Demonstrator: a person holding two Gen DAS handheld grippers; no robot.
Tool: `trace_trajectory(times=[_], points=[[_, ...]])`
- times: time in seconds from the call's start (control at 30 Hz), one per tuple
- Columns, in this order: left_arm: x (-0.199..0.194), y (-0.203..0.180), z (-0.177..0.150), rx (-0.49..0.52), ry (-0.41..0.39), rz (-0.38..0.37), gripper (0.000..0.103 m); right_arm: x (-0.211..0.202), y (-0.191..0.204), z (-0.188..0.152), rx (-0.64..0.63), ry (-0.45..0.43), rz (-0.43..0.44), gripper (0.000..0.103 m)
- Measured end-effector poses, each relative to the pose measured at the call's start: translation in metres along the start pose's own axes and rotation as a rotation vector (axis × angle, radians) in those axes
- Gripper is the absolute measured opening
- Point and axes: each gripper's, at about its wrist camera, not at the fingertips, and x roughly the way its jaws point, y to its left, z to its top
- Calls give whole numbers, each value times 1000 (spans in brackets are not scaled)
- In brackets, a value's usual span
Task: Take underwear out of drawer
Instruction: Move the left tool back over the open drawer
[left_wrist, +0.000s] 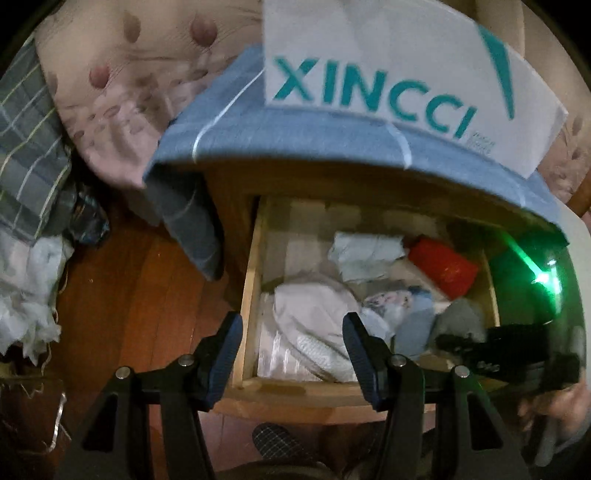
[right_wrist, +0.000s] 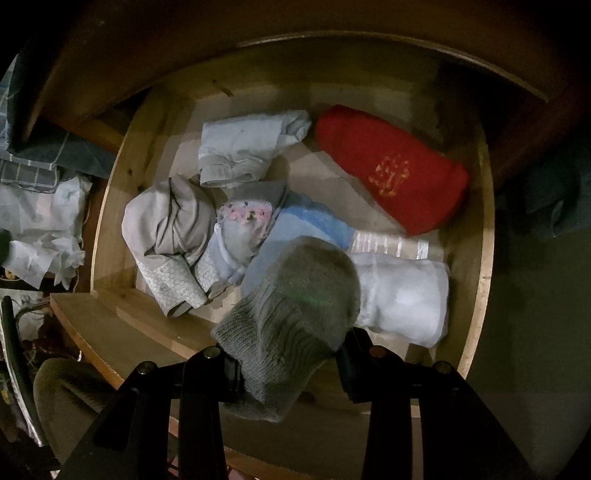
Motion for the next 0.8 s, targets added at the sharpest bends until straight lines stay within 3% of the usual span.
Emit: trace_trajectory(times=[0.13,0.27,0.4,0.53,0.8], points=[[14,6,-19,-46,-18,-15,58,-4,0,0,-2,-22,1,35],[21,8,-19,-67,-12,-21,58,-10,0,-2,3,-52,16,35],[14,11,-22,-78,-58,-32,58,-13,-1,-2,12,-68,27,35],[17,11,-24,-78,-39,-41,58,-18,-2,-3,20,-90,39,35],[19,3,-27,-44,-37,-25,58,-35,6,-7,-34,-126,-36,35]])
